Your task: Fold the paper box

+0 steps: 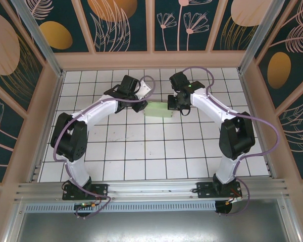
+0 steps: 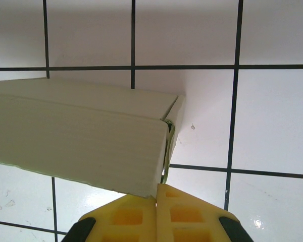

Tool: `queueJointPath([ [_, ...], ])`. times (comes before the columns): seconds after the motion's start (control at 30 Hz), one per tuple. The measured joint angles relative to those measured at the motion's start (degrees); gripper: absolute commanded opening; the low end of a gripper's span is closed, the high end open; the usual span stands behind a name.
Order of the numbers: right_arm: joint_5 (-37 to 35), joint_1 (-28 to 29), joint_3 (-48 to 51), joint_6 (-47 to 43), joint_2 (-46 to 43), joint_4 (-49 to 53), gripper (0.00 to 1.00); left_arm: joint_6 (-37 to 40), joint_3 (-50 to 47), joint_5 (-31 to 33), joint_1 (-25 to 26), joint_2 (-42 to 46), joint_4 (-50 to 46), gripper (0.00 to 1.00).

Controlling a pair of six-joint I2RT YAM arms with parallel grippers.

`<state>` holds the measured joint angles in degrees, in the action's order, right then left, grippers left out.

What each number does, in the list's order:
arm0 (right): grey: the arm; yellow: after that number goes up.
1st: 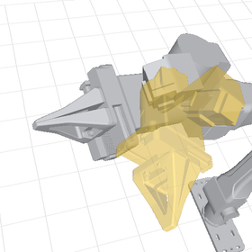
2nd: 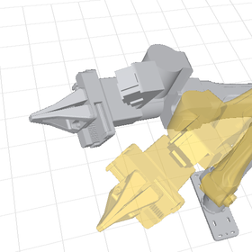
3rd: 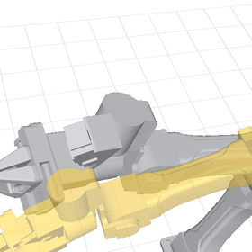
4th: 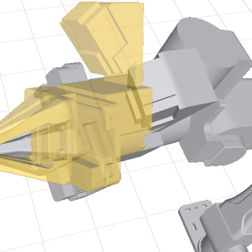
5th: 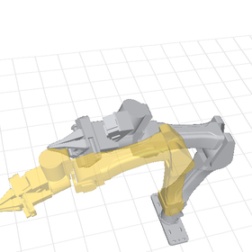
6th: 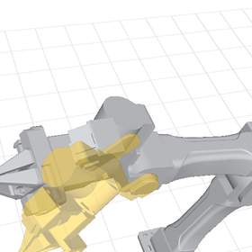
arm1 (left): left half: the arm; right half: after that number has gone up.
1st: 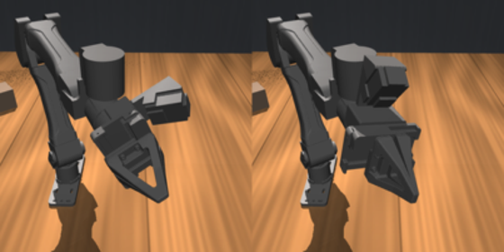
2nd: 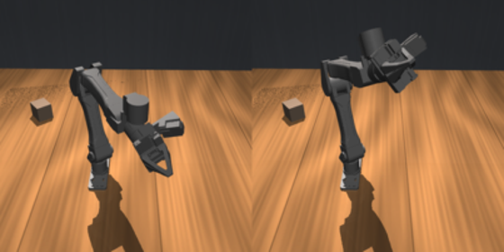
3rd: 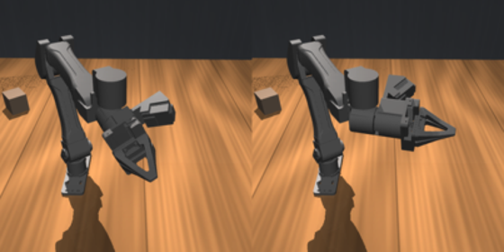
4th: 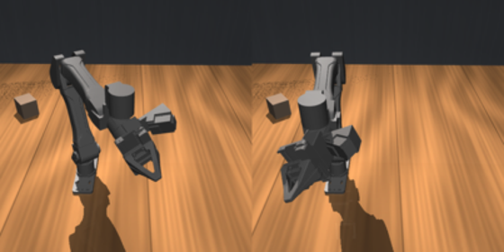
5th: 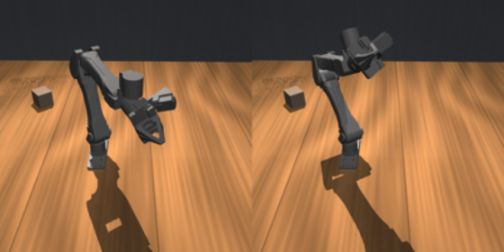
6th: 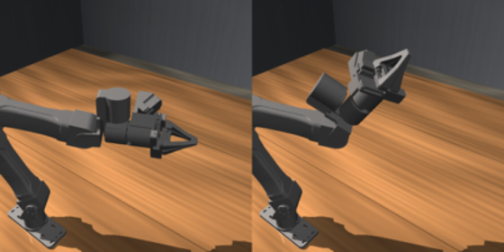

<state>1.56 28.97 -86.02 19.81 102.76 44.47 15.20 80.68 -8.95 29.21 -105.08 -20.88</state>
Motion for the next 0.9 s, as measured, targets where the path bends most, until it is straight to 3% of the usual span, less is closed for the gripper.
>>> queueJointPath([
  [0.33,0.0,0.0,0.0,0.0,0.04,0.2,0.0,-0.35,1.46,-2.08,-0.61,-0.85,-1.46,0.0],
  [0.7,0.0,0.0,-0.02,0.02,0.07,0.63,0.0,-0.94,2.25,-3.3,-0.61,-1.11,-2.93,0.0],
  [0.9,-0.22,-0.02,-0.09,0.0,0.07,1.14,0.0,-4.85,5.6,-5.16,-0.9,-2.64,-5.2,0.0],
])
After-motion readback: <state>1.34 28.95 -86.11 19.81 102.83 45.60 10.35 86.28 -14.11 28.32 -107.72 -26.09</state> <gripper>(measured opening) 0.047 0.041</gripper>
